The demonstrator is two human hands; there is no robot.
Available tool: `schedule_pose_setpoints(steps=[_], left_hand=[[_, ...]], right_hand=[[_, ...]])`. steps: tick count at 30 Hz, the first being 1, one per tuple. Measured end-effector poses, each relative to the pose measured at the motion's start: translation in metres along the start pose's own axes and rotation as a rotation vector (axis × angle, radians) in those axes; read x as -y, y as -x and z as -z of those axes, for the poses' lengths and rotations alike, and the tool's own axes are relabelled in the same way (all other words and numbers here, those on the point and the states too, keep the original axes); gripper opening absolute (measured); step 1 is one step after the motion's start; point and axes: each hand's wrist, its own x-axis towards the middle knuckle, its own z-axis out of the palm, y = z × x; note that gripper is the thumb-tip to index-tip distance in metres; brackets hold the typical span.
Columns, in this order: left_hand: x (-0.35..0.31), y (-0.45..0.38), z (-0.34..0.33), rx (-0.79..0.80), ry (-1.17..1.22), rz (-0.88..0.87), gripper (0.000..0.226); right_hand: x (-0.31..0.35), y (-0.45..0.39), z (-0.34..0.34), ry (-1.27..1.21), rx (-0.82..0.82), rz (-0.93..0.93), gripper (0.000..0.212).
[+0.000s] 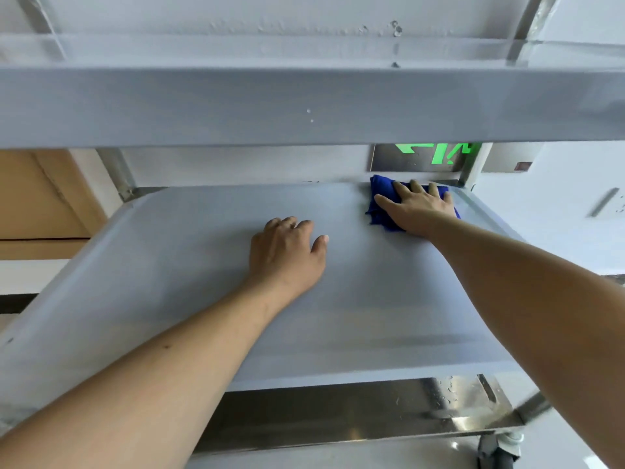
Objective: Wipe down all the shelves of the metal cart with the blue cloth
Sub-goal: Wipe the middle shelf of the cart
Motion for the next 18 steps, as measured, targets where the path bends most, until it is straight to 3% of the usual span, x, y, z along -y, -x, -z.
schedule_pose_setpoints(steps=[6, 18], left_hand=[[0.034, 0.02, 0.024, -0.043, 0.005, 0.039, 0.043], [0.173, 0.063, 0.091, -0.136, -0.111, 0.238, 0.044]], right_hand=[[0.108, 0.028, -0.012, -0.026, 0.025, 0.16, 0.079], [0.296, 0.031, -0.031, -0.033, 0.043, 0.349, 0.079]])
